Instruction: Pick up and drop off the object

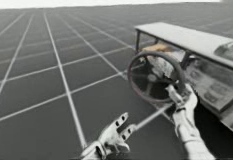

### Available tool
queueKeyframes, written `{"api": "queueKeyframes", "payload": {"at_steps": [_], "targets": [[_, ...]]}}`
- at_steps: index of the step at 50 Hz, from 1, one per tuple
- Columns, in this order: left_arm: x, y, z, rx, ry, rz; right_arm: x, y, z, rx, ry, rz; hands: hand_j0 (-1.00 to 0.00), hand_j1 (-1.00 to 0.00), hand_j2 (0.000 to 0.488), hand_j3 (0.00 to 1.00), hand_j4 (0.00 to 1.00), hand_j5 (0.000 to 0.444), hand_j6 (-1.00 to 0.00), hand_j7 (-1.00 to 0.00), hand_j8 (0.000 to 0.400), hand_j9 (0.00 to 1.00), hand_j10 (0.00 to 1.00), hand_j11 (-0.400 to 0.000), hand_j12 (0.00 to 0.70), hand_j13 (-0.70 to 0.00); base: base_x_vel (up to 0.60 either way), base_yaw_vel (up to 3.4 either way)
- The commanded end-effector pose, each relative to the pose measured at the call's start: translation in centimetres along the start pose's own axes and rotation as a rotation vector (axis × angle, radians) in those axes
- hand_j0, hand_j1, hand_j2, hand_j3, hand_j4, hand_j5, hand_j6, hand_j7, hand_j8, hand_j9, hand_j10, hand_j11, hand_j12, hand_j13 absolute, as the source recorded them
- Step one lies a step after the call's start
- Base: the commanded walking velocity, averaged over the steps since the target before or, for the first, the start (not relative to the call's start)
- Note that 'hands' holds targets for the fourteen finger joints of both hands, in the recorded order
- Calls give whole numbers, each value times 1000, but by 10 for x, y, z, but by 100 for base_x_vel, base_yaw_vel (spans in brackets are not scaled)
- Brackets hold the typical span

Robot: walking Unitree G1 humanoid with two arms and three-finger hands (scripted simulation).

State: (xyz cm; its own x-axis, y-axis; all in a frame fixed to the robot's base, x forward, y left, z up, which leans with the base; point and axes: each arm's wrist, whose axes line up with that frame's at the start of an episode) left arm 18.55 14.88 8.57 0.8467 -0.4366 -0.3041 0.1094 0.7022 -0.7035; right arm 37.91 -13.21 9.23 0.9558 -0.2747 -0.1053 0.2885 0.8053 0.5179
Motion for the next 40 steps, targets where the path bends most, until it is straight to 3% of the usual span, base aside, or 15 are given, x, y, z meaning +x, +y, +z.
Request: {"api": "queueKeyframes", "payload": {"at_steps": [1, 40], "targets": [[-1, -4, 2, 16, -4, -4, 1, 5, 9, 31, -32, 22, 0, 0, 0, 1000, 1000, 0, 0, 0, 0, 1000, 1000, -400, 0, -700, 60, 0], [-1, -4, 2, 16, -4, -4, 1, 5, 9, 31, -32, 22, 0, 0, 0, 1000, 1000, 0, 0, 0, 0, 1000, 1000, -400, 0, -700, 59, 2]]}}
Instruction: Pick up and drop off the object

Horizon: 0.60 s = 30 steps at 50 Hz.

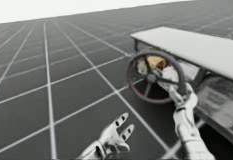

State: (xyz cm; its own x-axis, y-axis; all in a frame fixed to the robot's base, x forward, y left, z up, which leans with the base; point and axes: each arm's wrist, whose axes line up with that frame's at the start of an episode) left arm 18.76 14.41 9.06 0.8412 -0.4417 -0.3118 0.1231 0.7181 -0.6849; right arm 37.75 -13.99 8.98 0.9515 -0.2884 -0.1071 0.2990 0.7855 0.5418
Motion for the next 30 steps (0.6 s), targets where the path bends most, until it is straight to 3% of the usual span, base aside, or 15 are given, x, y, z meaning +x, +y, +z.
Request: {"api": "queueKeyframes", "payload": {"at_steps": [1, 30], "targets": [[-3, 3, 0, -12, -15, -5, 0, 13, 6, 1, -26, 36, 0, 0, 0, 1000, 1000, 0, 0, 0, 0, 1000, 1000, -400, 0, -700, 58, 3], [-3, 3, 0, -12, -15, -5, 0, 13, 6, 1, -26, 36, 0, 0, 0, 1000, 1000, 0, 0, 0, 0, 1000, 1000, -400, 0, -700, 44, -1]]}}
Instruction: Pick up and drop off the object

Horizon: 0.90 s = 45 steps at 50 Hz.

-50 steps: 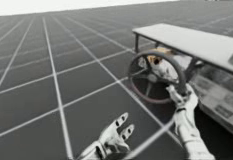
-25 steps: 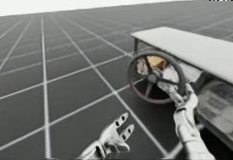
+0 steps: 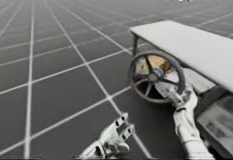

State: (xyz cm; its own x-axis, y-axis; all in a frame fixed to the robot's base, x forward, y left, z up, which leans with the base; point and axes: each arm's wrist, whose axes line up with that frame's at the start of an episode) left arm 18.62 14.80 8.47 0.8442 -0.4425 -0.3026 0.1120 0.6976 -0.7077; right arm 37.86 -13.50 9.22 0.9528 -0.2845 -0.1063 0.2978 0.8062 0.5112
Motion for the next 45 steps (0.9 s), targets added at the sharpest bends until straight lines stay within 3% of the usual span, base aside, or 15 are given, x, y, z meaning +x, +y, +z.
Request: {"api": "queueKeyframes", "payload": {"at_steps": [1, 25, 45], "targets": [[-2, -4, 2, 20, -8, 2, 0, 7, 7, 38, -28, 31, 0, 0, 0, 1000, 1000, 0, 0, 0, 0, 1000, 1000, -400, 0, -700, 30, -6], [-2, -4, 2, 20, -8, 2, 0, 7, 7, 38, -28, 31, 0, 0, 0, 1000, 1000, 0, 0, 0, 0, 1000, 1000, -400, 0, -700, 23, -7], [-2, -4, 2, 20, -8, 2, 0, 7, 7, 38, -28, 31, 0, 0, 0, 1000, 1000, 0, 0, 0, 0, 1000, 1000, -400, 0, -700, 30, -91]]}}
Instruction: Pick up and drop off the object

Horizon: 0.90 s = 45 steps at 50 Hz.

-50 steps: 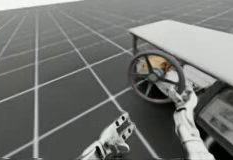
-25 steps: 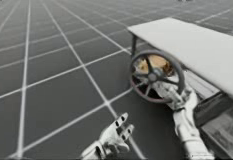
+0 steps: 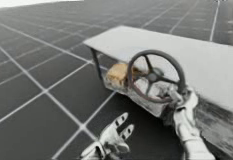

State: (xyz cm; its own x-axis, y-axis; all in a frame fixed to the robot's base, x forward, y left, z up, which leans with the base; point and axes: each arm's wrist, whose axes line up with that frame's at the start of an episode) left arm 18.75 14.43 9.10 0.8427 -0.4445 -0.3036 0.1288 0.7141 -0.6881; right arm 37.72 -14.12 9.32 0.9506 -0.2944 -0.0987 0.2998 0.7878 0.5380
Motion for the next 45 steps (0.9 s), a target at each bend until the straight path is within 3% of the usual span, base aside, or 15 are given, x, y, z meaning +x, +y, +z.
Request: {"api": "queueKeyframes", "payload": {"at_steps": [1, 45], "targets": [[-3, 3, 0, -11, -10, 3, 0, 12, 3, 6, -16, 36, 0, 0, 0, 1000, 1000, 0, 0, 0, 0, 1000, 1000, -400, 0, -700, 31, -63], [-3, 3, 0, -11, -10, 3, 0, 12, 3, 6, -16, 36, 0, 0, 0, 1000, 1000, 0, 0, 0, 0, 1000, 1000, -400, 0, -700, 29, -33]]}}
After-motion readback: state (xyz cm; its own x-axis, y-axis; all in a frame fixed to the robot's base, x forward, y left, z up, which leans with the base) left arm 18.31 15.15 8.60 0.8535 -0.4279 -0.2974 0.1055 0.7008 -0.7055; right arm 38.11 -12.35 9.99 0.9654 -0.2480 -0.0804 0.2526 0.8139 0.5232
